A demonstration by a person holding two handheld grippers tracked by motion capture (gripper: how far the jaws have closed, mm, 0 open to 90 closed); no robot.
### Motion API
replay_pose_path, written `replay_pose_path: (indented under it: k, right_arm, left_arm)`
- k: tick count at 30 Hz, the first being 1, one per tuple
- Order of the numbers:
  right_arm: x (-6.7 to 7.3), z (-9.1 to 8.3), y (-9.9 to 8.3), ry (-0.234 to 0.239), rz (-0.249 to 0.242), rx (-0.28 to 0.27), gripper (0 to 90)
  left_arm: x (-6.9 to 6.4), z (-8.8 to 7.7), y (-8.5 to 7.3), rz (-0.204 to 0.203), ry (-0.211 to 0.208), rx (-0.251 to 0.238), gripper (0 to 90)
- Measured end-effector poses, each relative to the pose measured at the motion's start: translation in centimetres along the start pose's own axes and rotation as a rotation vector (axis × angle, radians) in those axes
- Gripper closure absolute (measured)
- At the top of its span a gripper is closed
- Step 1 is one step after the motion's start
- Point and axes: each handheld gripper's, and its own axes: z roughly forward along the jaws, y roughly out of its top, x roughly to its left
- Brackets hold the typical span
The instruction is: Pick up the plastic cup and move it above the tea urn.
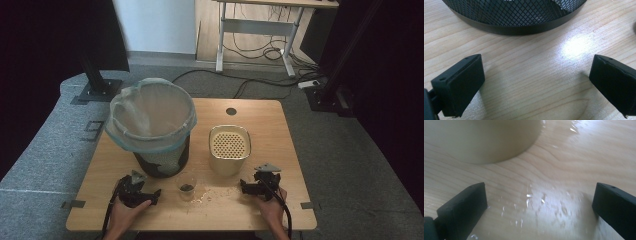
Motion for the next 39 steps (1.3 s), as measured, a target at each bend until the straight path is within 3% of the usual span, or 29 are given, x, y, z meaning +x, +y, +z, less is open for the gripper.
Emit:
replay_pose_path:
  k: [4, 7, 8, 9, 11, 12, 13, 14, 20, 30, 39]
  right_arm:
    - [0.4, -0.6, -0.6, -0.024, 0.024, -0.001, 0.2]
    - [0.6, -1.1, -0.7, -0.046, 0.05, 0.002, 7.7]
    - [1.2, -1.6, -0.8, -0.073, 0.06, -0.016, 13.2]
    - [1.6, -1.9, -0.8, -0.071, 0.055, -0.032, 12.8]
    - [2.1, -2.2, -0.7, -0.052, 0.043, -0.046, 12.4]
    - [3.2, -2.7, -0.7, -0.015, 0.007, -0.088, 11.7]
    - [3.2, -2.7, -0.7, -0.015, 0.007, -0.088, 11.7]
    - [4.4, -3.3, -0.7, 0.005, -0.023, -0.124, 13.0]
    - [7.6, -4.5, -0.3, 0.106, -0.095, -0.199, 13.2]
    - [12.0, -4.2, 0.3, 0.258, -0.186, -0.208, 13.7]
    - [14.1, -3.8, 0.7, 0.329, -0.199, -0.215, 14.2]
  left_arm:
    - [-0.1, -0.1, -0.1, 0.009, -0.007, -0.005, 1.3]
    - [-0.2, -0.2, -0.2, 0.008, -0.009, -0.005, 1.6]
    - [-0.3, -0.3, -0.4, 0.01, -0.01, -0.007, 1.6]
    - [-0.3, -0.4, -0.4, 0.011, -0.011, -0.008, 1.7]
    - [-0.4, -0.4, -0.4, 0.012, -0.012, -0.007, 1.7]
    - [-0.4, -0.4, -0.5, 0.013, -0.012, -0.007, 1.7]
    - [-0.4, -0.4, -0.5, 0.013, -0.012, -0.007, 1.7]
    - [-0.4, -0.4, -0.5, 0.013, -0.013, -0.007, 1.7]
    - [-0.4, -0.4, -0.5, 0.014, -0.013, -0.007, 1.6]
    - [-0.4, -0.4, -0.4, 0.015, -0.015, -0.006, 1.3]
    - [-0.4, -0.4, -0.4, 0.015, -0.015, -0.006, 1.3]
